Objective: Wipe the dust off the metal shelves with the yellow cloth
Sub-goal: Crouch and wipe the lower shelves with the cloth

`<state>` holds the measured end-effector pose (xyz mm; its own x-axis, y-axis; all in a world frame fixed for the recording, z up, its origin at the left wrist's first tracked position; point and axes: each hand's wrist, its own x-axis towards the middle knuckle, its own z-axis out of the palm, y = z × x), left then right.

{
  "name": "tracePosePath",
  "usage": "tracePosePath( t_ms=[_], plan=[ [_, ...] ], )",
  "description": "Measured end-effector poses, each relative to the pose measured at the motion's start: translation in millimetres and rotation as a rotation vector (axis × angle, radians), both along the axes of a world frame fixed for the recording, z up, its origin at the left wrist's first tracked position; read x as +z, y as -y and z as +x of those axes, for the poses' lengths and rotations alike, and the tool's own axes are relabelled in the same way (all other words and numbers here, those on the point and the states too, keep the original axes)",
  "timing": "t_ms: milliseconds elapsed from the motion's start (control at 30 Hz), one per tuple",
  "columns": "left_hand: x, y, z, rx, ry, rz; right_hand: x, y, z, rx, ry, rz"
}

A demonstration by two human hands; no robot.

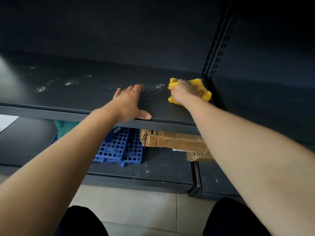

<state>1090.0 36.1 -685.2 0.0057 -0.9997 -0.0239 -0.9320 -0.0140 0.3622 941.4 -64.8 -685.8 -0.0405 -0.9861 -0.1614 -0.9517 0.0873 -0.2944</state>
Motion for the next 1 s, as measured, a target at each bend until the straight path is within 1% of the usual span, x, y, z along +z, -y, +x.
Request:
tracePosePath(
  t_ms=[100,167,267,367,467,567,633,700,800,1000],
  plan=[
    [1,5,-2,-0.002,0.067,-0.009,0,-2,32,0.179,-0.07,-0.077],
    [1,7,-3,0.009,0.098,-0.018,0,-10,51,0.313,-0.076,-0.109],
    [-2,6,-1,0.047,0.095,-0.032,-1,-23,55,0.412,0.004,-0.07],
    [-7,2,0,0.086,0.034,-0.045,-4,-39,37,0.47,0.096,-0.096],
    [-10,-2,1,0.109,0.008,-0.042,-6,-46,14,0.45,0.068,-0.124],
    [-11,-7,3,0.117,-0.005,-0.024,-8,-43,-13,0.289,0.012,-0.143],
    [-12,-10,4,0.112,-0.029,-0.029,-9,-41,-19,0.194,0.025,-0.124],
    [-14,-12,6,0.101,-0.05,-0.049,-10,-44,-12,0.153,0.045,-0.085],
    [-16,-15,14,0.102,-0.069,-0.085,-9,-55,12,0.173,0.06,-0.067],
    [-11,-29,43,0.107,-0.1,-0.111,-9,-91,81,0.322,0.081,-0.103]
  ],
)
